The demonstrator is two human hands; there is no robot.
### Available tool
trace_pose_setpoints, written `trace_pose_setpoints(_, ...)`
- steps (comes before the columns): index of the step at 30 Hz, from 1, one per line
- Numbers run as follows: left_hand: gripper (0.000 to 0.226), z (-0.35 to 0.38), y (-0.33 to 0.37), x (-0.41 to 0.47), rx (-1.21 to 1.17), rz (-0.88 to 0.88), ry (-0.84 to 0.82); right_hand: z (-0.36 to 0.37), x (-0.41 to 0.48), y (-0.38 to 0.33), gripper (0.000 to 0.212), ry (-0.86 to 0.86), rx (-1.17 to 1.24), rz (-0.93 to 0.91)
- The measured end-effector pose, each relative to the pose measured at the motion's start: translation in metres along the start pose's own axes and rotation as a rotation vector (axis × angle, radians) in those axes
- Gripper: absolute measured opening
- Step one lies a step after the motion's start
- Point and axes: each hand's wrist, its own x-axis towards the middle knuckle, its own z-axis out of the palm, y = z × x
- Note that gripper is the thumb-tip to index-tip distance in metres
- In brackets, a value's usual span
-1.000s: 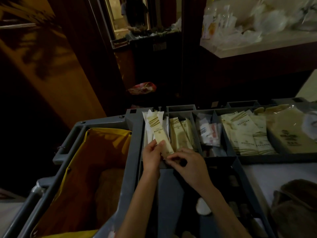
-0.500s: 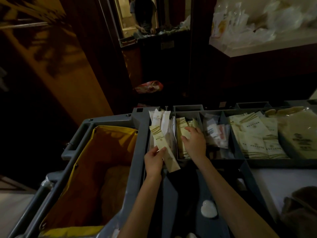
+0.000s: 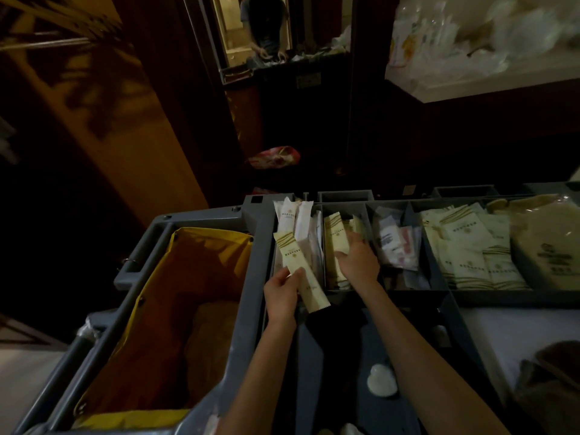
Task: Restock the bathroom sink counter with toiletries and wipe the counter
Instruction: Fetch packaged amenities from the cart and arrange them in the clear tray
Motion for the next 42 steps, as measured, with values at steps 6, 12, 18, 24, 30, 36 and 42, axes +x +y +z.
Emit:
trace_pose_setpoints(6, 0.022, -0.001, 0.001, -0.004, -0.019, -0.027, -0.017, -0.004, -0.006, 0.0, 0.035, 0.04, 0.244, 0.074)
trace_pose_setpoints(12, 0.028, 0.0, 0.001, -0.01, -0.057, -0.041, -0.043, -0.026, -0.027, -0.005, 0.018, 0.019, 0.727, 0.108)
trace_pose_setpoints(18, 0.021, 0.011, 0.011, -0.024, -0.085, 0.075, -0.118, -0.032, -0.068, -0.008, 0.012, -0.108, 0.897, 0.101)
trace_pose_setpoints(24, 0.017, 0.023, 0.021, -0.047, -0.063, 0.152, -0.223, -0.032, -0.091, -0.009, 0.012, -0.068, 1.007, 0.104)
trace_pose_setpoints(30, 0.024, 0.029, 0.019, -0.061, -0.002, 0.172, -0.275, -0.047, -0.103, -0.003, 0.013, -0.022, 1.024, 0.136)
trace_pose_setpoints(36, 0.029, 0.031, 0.019, -0.07, 0.036, 0.17, -0.373, -0.066, -0.115, 0.007, 0.021, -0.037, 1.001, 0.194)
trace_pose_setpoints(42, 0.025, 0.038, 0.017, -0.076, 0.088, 0.129, -0.48, -0.079, -0.131, 0.017, 0.015, 0.043, 0.931, 0.238)
